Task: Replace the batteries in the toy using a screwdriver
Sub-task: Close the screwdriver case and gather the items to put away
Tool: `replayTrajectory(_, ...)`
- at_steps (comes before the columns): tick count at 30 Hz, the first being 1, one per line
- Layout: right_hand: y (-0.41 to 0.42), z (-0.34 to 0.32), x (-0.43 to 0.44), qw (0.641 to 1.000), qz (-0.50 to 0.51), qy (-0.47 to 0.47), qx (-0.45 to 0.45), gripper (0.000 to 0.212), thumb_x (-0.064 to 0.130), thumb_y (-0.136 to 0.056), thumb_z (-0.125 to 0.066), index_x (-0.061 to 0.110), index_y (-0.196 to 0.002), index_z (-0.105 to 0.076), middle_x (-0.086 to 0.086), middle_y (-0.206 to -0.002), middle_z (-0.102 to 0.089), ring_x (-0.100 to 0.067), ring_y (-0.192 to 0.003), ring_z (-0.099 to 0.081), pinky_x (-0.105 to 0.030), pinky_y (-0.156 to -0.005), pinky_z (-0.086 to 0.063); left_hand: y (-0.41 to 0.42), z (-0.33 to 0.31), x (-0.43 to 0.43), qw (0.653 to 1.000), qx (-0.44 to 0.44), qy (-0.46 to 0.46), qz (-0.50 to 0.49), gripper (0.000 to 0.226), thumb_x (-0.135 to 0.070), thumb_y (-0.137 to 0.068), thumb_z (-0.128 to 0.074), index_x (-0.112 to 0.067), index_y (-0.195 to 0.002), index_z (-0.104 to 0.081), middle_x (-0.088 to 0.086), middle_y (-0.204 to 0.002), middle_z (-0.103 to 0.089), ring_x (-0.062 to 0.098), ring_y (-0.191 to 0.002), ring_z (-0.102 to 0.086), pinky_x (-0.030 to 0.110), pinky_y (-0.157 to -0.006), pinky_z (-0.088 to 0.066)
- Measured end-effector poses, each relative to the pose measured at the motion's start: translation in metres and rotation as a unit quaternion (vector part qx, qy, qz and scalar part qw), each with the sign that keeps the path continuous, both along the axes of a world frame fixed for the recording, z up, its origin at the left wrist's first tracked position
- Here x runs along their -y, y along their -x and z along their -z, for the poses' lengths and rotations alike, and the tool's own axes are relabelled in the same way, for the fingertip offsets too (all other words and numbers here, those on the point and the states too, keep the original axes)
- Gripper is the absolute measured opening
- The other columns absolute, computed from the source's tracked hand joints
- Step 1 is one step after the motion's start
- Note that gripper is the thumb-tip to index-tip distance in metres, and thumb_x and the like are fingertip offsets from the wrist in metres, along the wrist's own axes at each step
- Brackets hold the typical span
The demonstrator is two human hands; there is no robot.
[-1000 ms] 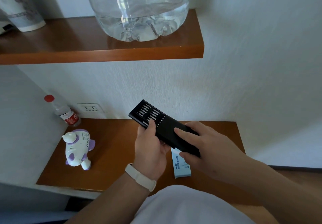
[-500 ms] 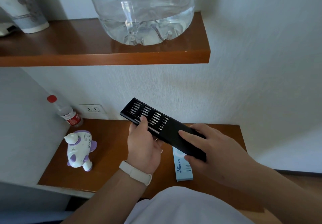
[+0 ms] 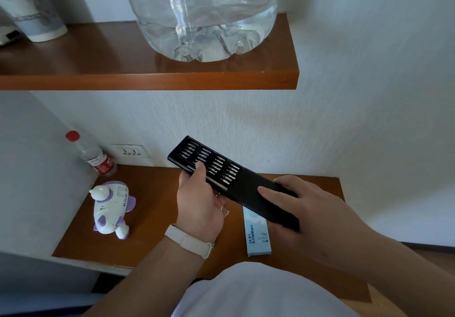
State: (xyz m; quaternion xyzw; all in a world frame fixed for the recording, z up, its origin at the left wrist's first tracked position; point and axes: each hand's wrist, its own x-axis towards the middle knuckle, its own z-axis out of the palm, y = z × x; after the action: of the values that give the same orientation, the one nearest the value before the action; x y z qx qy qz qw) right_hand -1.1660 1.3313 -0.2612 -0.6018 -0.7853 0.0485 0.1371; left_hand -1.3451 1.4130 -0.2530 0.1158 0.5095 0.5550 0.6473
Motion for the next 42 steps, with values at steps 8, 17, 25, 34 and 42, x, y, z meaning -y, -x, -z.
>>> replayTrajectory(8,-0.007,0.007,0.003,1.000,0.011,0.007,-0.022,0.059,0.051,-0.075,-0.064,0.033,-0.130,-0.053,0.006,-0.120,-0.061,-0.017,-0.091,-0.064,-0.001,-0.063,-0.030,0.001,0.004,-0.005,1.000,-0.026,-0.009,-0.002,0.024,-0.026,-0.105,-0.049,-0.024,-0.128,-0.057,0.001,-0.114,-0.072,0.023,-0.104,-0.070,0.043,-0.075,-0.061)
replayTrajectory(17,-0.007,0.009,0.001,0.999,0.004,0.001,-0.035,0.057,0.051,-0.077,-0.059,0.032,-0.131,-0.053,0.006,-0.122,-0.060,-0.016,-0.092,-0.063,-0.002,-0.062,-0.033,-0.004,0.006,-0.002,1.000,-0.020,-0.009,-0.007,0.012,-0.025,-0.104,-0.050,-0.027,-0.111,-0.059,0.001,-0.107,-0.073,0.021,-0.097,-0.072,0.038,-0.066,-0.061)
replayTrajectory(25,-0.005,0.012,-0.002,1.000,0.007,0.007,-0.016,0.059,0.050,-0.076,-0.064,0.033,-0.131,-0.052,0.005,-0.120,-0.061,-0.018,-0.088,-0.063,-0.006,-0.060,-0.038,-0.006,0.006,0.002,1.000,-0.013,-0.019,-0.013,0.013,-0.023,-0.104,-0.050,-0.028,-0.113,-0.059,-0.002,-0.102,-0.074,0.017,-0.093,-0.073,0.034,-0.063,-0.061)
replayTrajectory(34,-0.002,0.011,-0.014,1.000,-0.024,-0.004,0.000,0.063,0.049,-0.078,-0.072,0.031,-0.134,-0.050,0.004,-0.117,-0.060,-0.013,-0.087,-0.062,-0.004,-0.059,-0.034,-0.018,0.005,0.015,0.999,-0.025,-0.031,0.026,0.016,-0.024,-0.105,-0.046,-0.029,-0.116,-0.057,0.002,-0.108,-0.071,0.021,-0.097,-0.071,0.034,-0.063,-0.061)
replayTrajectory(42,0.002,0.016,-0.031,0.999,-0.031,-0.022,-0.016,0.059,0.049,-0.085,-0.062,0.028,-0.139,-0.047,0.002,-0.122,-0.057,-0.012,-0.089,-0.061,-0.008,-0.065,-0.037,-0.016,0.010,0.015,0.995,0.010,-0.059,0.085,0.026,-0.025,-0.105,-0.046,-0.024,-0.128,-0.056,0.009,-0.116,-0.072,0.027,-0.100,-0.073,0.039,-0.073,-0.062)
